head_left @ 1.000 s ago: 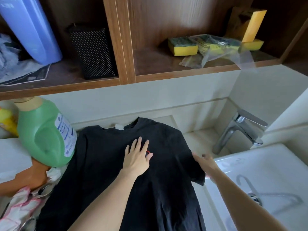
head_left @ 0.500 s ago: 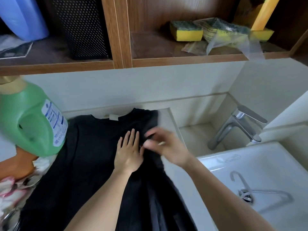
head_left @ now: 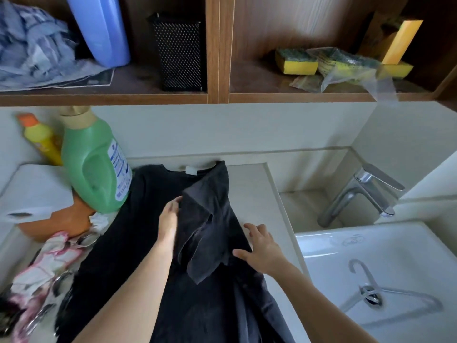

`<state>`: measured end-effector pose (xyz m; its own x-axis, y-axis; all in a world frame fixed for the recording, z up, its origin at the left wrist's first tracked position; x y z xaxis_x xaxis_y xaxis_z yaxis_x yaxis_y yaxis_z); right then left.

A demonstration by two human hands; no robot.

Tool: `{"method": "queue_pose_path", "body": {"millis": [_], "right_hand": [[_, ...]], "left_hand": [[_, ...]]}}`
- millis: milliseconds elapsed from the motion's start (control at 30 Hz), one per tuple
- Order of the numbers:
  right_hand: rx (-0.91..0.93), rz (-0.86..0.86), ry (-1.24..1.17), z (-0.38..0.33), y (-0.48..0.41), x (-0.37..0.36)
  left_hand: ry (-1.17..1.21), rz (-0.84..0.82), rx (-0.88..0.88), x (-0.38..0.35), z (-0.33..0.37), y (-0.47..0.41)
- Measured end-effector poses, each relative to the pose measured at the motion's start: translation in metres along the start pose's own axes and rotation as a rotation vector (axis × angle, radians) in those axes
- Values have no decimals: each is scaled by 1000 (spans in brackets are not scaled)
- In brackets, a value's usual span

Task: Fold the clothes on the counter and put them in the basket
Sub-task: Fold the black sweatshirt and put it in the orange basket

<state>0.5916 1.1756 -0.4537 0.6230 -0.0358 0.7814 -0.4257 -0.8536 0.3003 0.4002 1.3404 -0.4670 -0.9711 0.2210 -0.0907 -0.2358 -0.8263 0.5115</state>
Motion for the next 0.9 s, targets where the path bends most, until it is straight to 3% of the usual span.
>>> {"method": "queue_pose_path", "body": {"millis": [67, 133, 233, 300, 467, 533, 567, 633, 667, 700, 733, 833, 900], "right_hand": [[3, -1, 6, -7, 4, -1], [3, 31, -19, -9, 7, -3], [-18, 54, -10, -10, 14, -7], [-43, 67, -28, -7, 17, -9], [-95, 177, -210, 11, 32, -3], [-105, 139, -245, 19, 37, -8], [-104, 119, -253, 21, 39, -10], [-80, 78, -242, 19, 43, -11], [-57, 47, -239, 16, 46, -11], [-34, 5, -239, 13, 49, -10], [-5, -45, -235, 10, 54, -11], [68, -185, -109, 7, 67, -15], [79, -185, -31, 11, 67, -16]], "left_hand": [[195, -6, 86, 15, 14, 3], [-132, -89, 68, 13, 23, 16], [-839, -142, -87, -8, 12, 31], [-1070, -126, -218, -15, 17, 33], [-964, 227, -290, 34, 55, 16], [-1080, 297, -510, 30, 66, 32], [-1126, 211, -724, 14, 68, 46], [-1349, -169, -1080, -29, 45, 78], [-1507, -337, -1135, -42, 23, 85], [-1657, -400, -1117, -46, 4, 85], [-1789, -336, -1038, -41, -6, 77], [-1940, 119, -727, -9, 7, 62], [-1921, 249, -739, -3, 16, 66]]}}
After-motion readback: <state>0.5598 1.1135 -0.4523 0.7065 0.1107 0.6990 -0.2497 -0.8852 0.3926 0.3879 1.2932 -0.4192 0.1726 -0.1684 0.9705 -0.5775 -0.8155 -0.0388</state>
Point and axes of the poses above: each hand's wrist, its own y-axis away from the middle knuckle, its own x-axis out of the back of the hand, z = x × y, the point moved 8 cm from there along -y, towards the middle knuckle, and after that the axes turned 5 degrees about -y, right-handed, at the moved point
